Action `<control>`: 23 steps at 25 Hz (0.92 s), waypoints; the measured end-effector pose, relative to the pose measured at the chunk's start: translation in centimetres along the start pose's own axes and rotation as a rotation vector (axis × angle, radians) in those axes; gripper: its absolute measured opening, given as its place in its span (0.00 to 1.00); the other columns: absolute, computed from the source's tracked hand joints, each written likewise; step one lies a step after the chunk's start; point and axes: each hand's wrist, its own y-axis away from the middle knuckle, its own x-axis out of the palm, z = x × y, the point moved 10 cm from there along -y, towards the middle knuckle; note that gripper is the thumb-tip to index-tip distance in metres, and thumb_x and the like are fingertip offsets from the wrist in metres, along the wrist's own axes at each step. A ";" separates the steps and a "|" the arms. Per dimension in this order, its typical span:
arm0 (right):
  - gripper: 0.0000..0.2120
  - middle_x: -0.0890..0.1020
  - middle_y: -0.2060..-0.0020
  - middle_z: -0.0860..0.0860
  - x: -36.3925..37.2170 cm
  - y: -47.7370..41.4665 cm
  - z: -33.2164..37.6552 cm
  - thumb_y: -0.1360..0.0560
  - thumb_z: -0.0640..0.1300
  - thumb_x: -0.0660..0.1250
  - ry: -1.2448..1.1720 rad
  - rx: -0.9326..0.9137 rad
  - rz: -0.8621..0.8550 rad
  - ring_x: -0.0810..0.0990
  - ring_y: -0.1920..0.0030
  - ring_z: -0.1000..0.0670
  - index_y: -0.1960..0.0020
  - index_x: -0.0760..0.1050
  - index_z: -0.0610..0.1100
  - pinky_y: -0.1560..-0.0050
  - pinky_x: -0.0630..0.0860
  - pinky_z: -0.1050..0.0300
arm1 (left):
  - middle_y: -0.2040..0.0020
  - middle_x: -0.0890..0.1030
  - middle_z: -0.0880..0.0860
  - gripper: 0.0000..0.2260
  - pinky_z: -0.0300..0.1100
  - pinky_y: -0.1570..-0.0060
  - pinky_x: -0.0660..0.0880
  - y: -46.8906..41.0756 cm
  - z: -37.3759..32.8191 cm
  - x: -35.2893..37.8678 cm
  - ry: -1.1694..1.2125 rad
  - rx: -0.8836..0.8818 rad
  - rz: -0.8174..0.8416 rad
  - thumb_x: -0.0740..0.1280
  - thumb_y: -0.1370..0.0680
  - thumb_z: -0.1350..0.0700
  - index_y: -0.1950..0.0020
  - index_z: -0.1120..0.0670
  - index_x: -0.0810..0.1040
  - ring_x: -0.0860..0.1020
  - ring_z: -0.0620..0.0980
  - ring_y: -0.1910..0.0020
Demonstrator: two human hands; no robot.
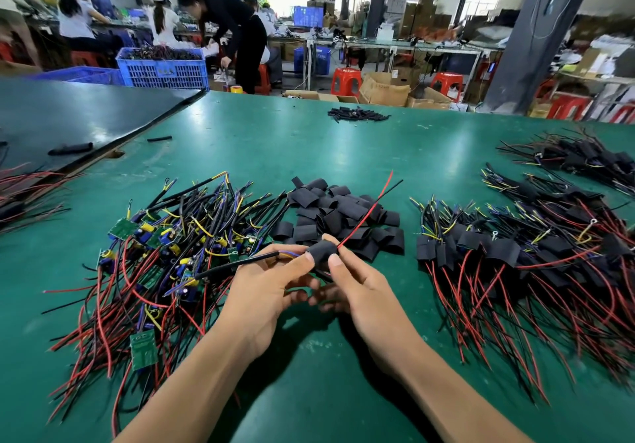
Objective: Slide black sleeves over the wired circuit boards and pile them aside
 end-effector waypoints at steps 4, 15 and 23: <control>0.11 0.85 0.58 0.51 -1.4 -0.5 0.5 0.23 0.54 0.63 -0.074 -0.001 -0.013 0.81 0.64 0.51 0.50 0.85 0.59 0.63 0.77 0.62 | 0.63 0.83 0.57 0.04 0.38 0.67 0.76 0.0 0.2 1.0 0.054 -0.025 0.082 0.72 0.30 0.60 0.59 0.54 0.86 0.81 0.49 0.68; 0.09 0.83 0.62 0.53 -3.4 -0.8 1.6 0.25 0.49 0.71 -0.078 -0.141 -0.051 0.76 0.69 0.52 0.47 0.85 0.50 0.66 0.74 0.62 | 0.60 0.85 0.58 0.05 0.39 0.65 0.80 0.2 0.5 1.5 0.110 -0.121 0.145 0.74 0.34 0.59 0.60 0.55 0.87 0.85 0.51 0.66; 0.09 0.82 0.63 0.53 -4.0 -0.8 1.6 0.28 0.49 0.71 -0.130 -0.164 -0.110 0.77 0.71 0.52 0.49 0.85 0.50 0.69 0.73 0.63 | 0.61 0.85 0.57 0.03 0.40 0.64 0.81 0.0 0.5 1.4 0.171 -0.146 0.136 0.73 0.33 0.62 0.63 0.55 0.86 0.86 0.52 0.63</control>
